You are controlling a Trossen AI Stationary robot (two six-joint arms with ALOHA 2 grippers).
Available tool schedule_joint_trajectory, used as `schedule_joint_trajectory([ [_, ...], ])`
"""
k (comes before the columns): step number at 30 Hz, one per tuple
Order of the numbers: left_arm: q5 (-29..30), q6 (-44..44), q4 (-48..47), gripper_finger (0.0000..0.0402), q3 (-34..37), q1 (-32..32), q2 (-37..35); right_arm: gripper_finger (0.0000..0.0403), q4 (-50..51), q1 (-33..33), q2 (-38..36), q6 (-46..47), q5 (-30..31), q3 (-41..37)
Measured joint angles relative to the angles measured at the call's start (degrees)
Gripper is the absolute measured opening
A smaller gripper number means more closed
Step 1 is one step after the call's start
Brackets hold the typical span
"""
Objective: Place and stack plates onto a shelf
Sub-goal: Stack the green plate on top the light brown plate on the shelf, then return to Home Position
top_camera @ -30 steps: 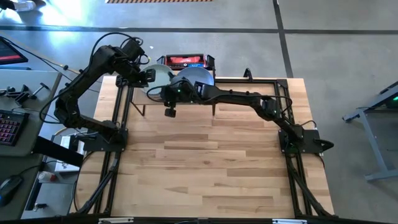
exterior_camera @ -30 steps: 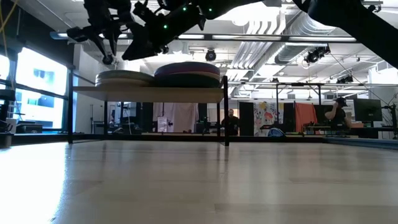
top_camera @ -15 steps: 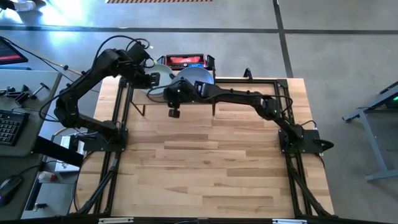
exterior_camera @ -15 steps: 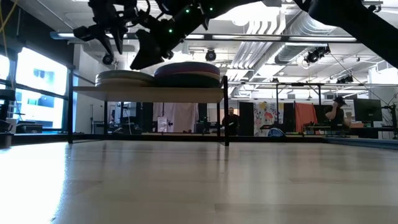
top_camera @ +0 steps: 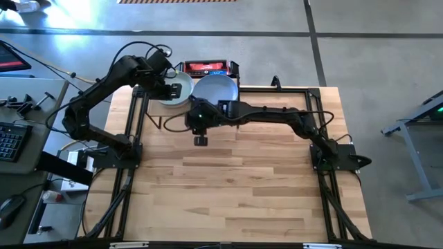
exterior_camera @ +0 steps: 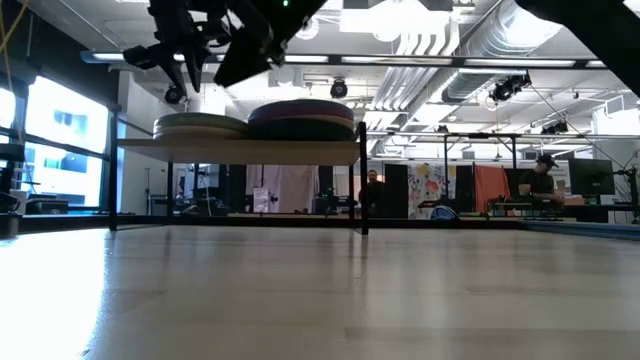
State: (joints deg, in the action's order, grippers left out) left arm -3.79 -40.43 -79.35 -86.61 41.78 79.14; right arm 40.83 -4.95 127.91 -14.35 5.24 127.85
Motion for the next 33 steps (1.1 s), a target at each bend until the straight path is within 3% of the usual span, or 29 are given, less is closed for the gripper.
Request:
schedule_joint_trajectory([
  [9, 0.11, 0.05, -0.12, 0.0095, 0.02, -0.22, 3.07, 0.0115, 1.94, 2.30, -2.95, 0.83, 5.65, 0.02],
  [33, 2.95, 3.06, -0.04, 0.0078, 0.04, -0.70, 8.59, 0.0115, 4.22, 2.54, -2.94, 2.49, 5.76, 0.04],
])
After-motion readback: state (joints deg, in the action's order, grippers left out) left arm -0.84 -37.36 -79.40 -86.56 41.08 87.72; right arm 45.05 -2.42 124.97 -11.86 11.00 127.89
